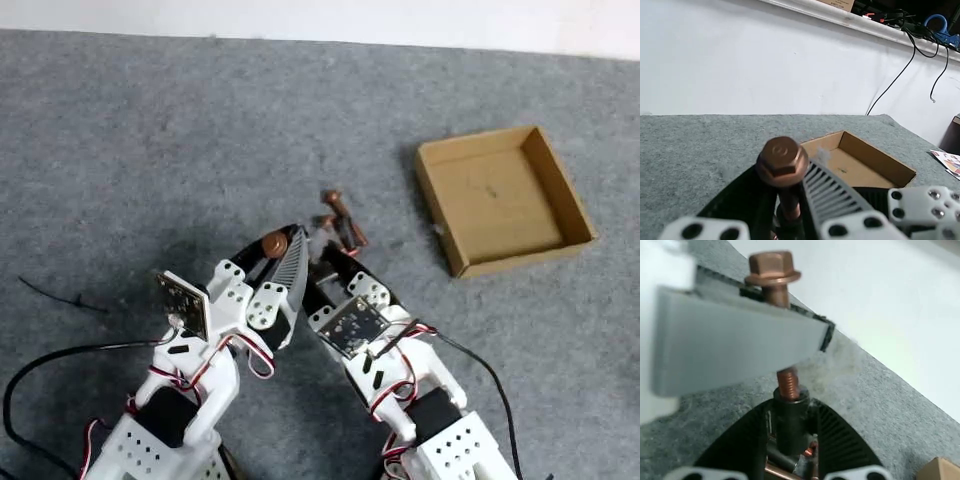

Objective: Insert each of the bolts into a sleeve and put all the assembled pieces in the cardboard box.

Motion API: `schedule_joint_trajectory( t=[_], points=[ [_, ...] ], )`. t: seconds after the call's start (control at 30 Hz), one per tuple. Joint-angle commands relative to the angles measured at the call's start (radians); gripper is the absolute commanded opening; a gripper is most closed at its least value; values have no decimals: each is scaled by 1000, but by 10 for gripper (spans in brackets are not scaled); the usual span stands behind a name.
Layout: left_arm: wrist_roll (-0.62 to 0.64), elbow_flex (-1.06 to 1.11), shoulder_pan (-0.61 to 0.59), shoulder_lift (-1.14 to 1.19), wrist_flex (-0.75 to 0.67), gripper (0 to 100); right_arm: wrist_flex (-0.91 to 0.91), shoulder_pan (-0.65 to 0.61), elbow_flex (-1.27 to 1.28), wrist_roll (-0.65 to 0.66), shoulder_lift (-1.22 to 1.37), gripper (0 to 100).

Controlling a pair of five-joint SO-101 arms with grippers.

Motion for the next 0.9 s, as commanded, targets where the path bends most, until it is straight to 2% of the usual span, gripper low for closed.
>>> schedule_joint_trajectory(
  t=[0.0, 0.7, 0.87],
  points=[
    [-9, 24, 13, 2, 21, 4, -5, 19, 114, 9, -28, 5],
    [-12, 21, 8, 2, 18, 4, -5, 19, 114, 8, -28, 5],
    [-12, 8, -28, 2, 18, 4, -5, 10, 114, 8, -25, 5]
  ],
)
